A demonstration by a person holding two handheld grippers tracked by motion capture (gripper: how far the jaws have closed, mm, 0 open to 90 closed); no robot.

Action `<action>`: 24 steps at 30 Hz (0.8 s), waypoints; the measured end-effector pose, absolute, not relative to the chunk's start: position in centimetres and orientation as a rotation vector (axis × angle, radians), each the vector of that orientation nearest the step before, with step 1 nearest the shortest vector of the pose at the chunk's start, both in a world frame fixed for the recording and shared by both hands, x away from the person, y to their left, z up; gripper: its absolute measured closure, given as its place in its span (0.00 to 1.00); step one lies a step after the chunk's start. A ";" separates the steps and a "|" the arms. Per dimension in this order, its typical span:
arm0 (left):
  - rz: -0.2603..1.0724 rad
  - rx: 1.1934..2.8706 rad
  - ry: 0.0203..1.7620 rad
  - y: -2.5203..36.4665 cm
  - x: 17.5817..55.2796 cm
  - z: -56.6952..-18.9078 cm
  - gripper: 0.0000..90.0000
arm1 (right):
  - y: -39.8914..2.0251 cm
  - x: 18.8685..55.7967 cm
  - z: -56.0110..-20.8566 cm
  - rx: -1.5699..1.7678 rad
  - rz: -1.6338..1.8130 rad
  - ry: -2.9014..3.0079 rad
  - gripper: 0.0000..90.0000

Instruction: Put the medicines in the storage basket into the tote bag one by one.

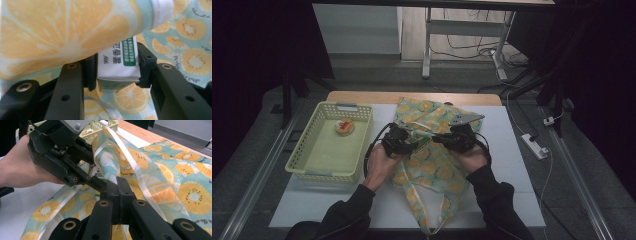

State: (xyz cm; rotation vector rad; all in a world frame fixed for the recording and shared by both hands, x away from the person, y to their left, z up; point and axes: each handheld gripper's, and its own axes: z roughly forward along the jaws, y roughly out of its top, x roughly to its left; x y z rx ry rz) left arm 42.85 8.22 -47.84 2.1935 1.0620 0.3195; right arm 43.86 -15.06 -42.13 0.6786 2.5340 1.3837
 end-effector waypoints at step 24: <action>0.224 2.159 0.967 11.7 39.4 -45.1 0.31 | -15.3 43.9 -42.0 0.686 1.388 2.522 0.99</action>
